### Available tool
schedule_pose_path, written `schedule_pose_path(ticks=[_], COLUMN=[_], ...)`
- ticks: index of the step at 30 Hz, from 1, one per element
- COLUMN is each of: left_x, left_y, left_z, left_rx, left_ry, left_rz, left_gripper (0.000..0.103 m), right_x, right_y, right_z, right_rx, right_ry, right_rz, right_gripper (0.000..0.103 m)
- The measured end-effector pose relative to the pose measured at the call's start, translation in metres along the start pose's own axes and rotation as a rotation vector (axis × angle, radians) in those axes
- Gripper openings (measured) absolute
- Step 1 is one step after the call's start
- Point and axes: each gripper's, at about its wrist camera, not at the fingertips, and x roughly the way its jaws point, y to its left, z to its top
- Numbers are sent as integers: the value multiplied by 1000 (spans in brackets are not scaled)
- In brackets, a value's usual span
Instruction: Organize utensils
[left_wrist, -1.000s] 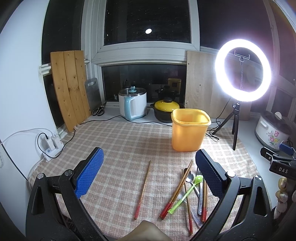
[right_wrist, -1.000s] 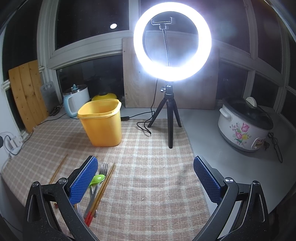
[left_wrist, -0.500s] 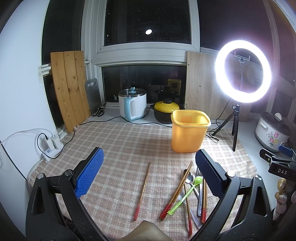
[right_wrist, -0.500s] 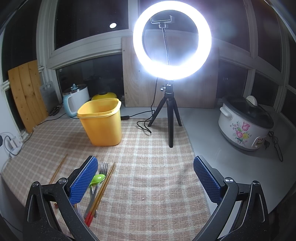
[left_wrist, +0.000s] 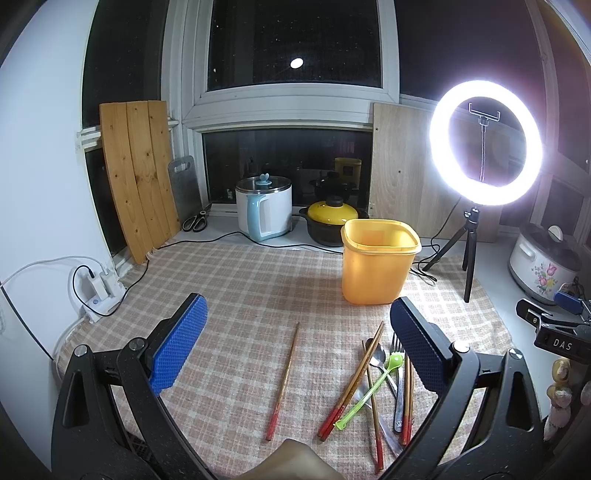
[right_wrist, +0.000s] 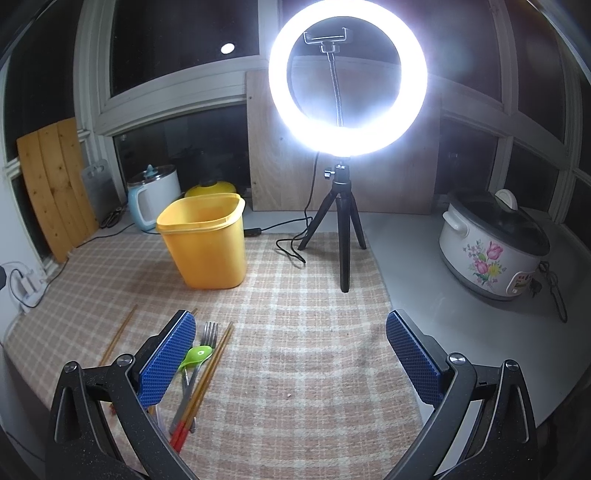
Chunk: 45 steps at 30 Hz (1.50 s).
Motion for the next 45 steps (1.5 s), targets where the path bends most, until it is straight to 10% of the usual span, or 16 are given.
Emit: schedule_pose_path(ticks=[35, 45], left_x=[45, 92], left_y=[22, 47], left_z=[-7, -24], left_rx=[-2, 17], left_ry=[107, 220], left_rz=[-47, -156], left_gripper=[101, 101], right_x=[20, 42], right_y=[18, 28], right_z=[-11, -23], right_rx=[-30, -16], right_ry=[56, 118], right_rz=[-34, 96], right_gripper=[102, 102])
